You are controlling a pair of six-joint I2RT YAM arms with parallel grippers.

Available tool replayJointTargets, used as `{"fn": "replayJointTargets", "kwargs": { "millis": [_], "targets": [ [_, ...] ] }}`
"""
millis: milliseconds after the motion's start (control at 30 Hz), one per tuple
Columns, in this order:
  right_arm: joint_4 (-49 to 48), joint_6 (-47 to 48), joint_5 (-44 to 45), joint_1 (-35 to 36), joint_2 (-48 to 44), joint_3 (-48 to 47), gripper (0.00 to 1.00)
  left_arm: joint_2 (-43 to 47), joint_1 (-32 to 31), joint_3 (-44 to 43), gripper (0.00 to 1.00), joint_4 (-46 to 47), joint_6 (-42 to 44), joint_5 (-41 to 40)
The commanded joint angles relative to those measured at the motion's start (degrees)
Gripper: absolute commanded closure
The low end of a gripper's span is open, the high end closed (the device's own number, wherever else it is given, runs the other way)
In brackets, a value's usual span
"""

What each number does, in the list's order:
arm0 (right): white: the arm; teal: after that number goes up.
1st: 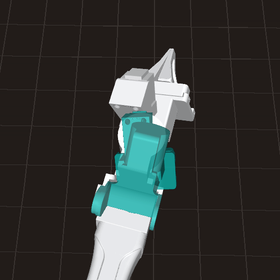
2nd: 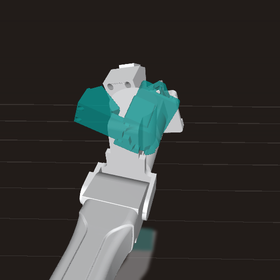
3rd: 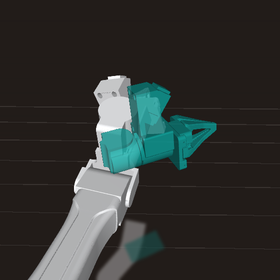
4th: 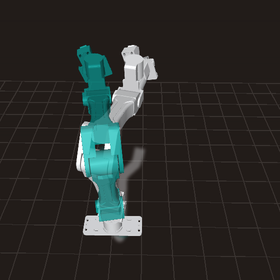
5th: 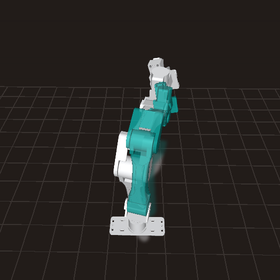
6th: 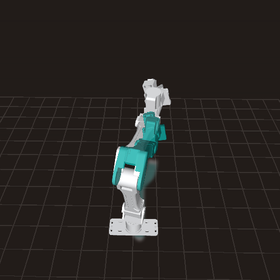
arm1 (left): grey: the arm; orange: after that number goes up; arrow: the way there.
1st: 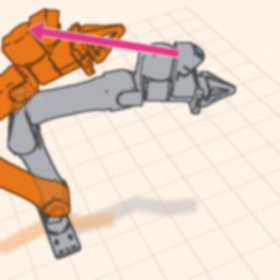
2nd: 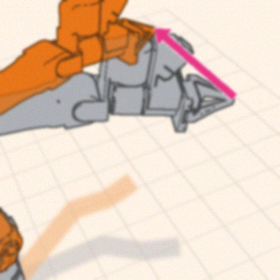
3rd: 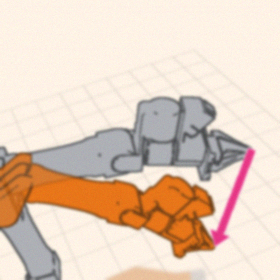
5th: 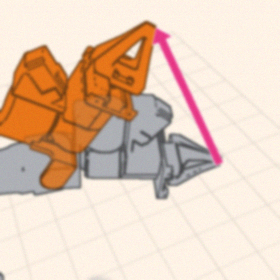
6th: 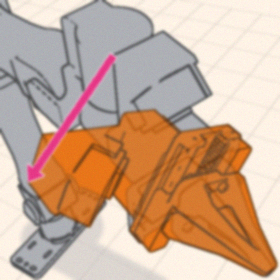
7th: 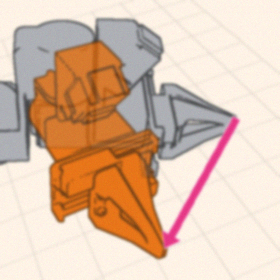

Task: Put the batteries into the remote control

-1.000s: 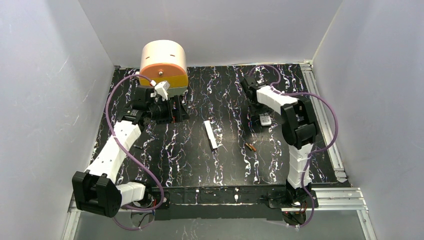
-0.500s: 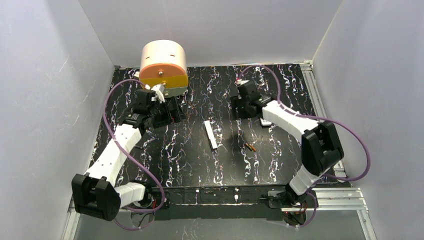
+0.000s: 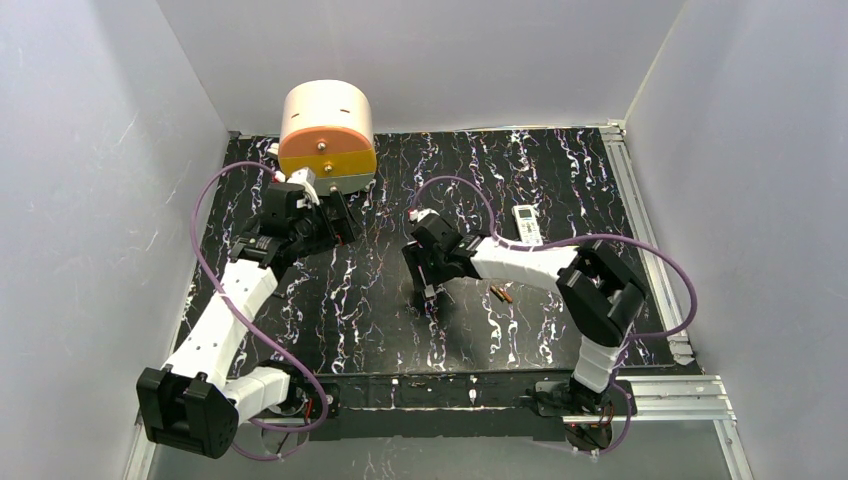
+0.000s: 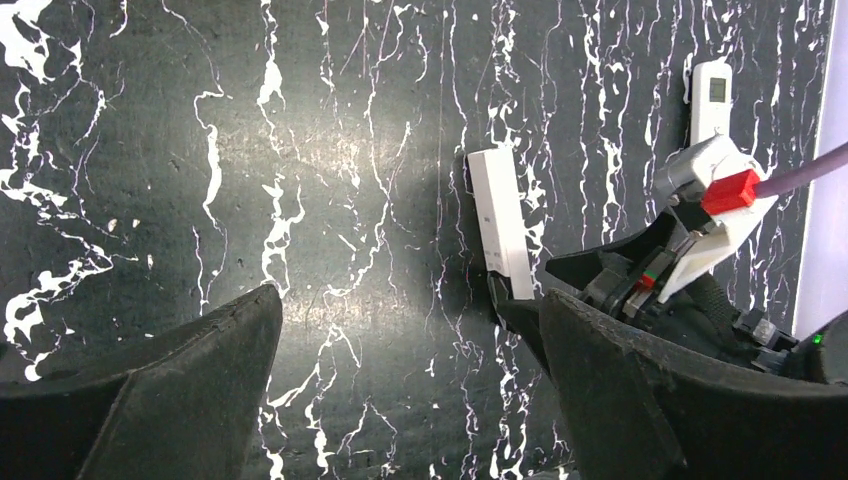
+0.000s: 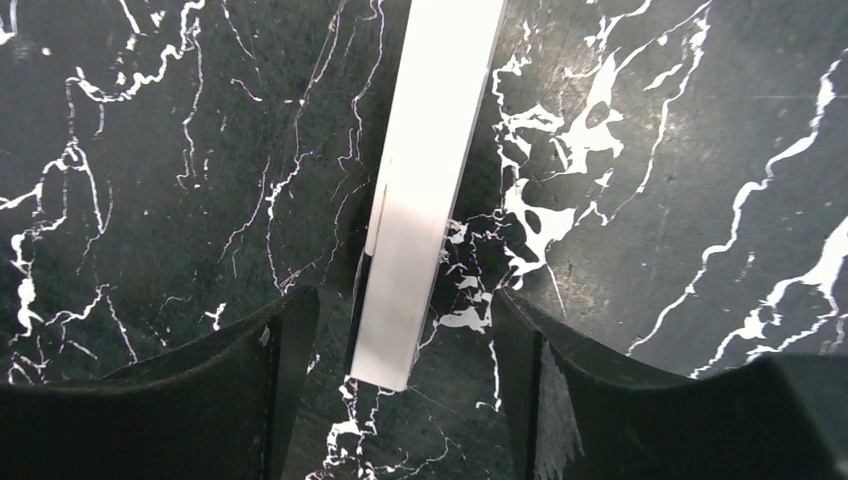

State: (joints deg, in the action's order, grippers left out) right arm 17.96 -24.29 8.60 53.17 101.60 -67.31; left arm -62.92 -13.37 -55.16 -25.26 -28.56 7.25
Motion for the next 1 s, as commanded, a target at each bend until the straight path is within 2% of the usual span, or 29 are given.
{"fn": "replayJointTargets", "kwargs": {
  "millis": [0,167,367,500,600,667,733,867,967],
  "targets": [
    [-0.6,-1.7,2.3,1.0,1.8,-2.5,0.30,2.0,-0.1,1.1,0.01,-0.2,-0.1,-0.4],
    [2.2,-0.1,5.1,2.7,5.2,-5.9,0.43,2.8,-0.1,1.5,0.02,0.2,-1.2,-1.5],
    [3.9,-1.0,7.4,3.2,8.3,-8.2,0.51,4.6,-0.1,2.9,0.01,1.6,-1.7,-1.0],
    [7.2,-4.1,10.3,3.3,10.7,-11.0,0.63,6.7,-0.1,4.7,0.02,2.3,-1.2,-0.1],
    [6.5,-5.8,8.9,3.2,10.6,-11.5,0.73,9.1,-0.1,5.8,0.02,2.4,-0.5,0.3],
    [5.5,-7.9,4.4,2.2,9.7,-11.9,0.75,10.8,-0.2,6.2,0.01,2.5,0.6,2.0],
    [2.2,-11.5,-3.7,0.2,7.7,-11.2,0.75,12.3,-0.2,6.8,0.01,2.7,1.4,3.6],
    [-11.3,-25.9,-20.6,-7.1,2.1,-3.8,0.75,13.4,-0.2,7.7,0.02,3.5,1.7,8.7],
    [-22.3,-36.5,-29.3,-11.4,-0.6,1.2,0.75,12.3,-0.3,8.8,0.02,5.8,-1.2,12.9]
  ]
}}
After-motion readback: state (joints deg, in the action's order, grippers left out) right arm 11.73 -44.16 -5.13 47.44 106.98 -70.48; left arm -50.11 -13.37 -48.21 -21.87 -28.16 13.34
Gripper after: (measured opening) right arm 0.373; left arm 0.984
